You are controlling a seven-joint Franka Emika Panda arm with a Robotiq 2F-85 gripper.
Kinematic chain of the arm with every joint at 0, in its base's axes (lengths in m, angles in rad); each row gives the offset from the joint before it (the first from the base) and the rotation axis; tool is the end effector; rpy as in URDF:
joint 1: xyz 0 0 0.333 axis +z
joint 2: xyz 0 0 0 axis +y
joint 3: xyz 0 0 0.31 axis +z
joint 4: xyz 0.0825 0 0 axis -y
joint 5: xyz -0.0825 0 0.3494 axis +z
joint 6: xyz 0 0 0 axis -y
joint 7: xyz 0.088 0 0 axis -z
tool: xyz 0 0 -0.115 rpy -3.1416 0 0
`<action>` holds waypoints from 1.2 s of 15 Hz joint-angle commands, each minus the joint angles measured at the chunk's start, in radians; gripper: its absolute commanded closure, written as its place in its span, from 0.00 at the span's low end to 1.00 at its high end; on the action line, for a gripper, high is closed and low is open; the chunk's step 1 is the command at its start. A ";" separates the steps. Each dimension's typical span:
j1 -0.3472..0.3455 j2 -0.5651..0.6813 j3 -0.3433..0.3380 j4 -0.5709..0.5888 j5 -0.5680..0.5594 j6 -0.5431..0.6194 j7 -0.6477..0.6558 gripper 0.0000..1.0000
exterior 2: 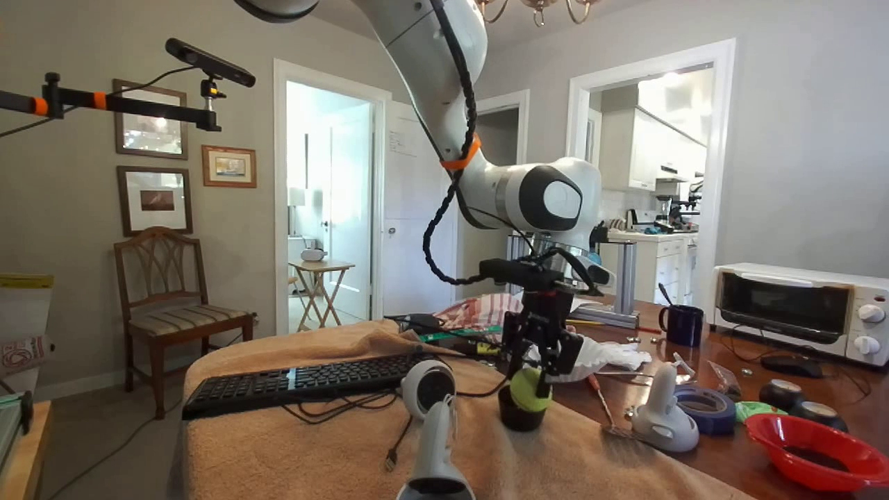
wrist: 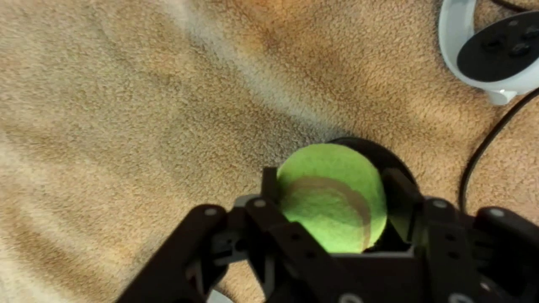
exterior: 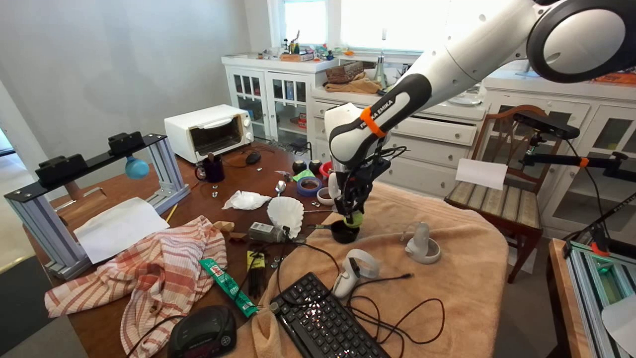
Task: Put the tennis ball on the towel
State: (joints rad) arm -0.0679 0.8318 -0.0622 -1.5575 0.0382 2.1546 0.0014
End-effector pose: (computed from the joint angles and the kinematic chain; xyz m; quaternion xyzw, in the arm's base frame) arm 0.6381 -0.0770 0.1505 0.9907 -0.0702 -0.1165 0.0019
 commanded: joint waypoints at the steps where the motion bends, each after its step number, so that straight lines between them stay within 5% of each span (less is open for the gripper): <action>1: 0.091 -0.040 -0.079 -0.047 -0.128 0.035 0.131 0.62; 18: 0.185 -0.121 -0.167 -0.169 -0.155 0.062 0.620 0.62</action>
State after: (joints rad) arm 0.1088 0.7485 -0.2012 -1.6457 -0.1136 2.1762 0.5319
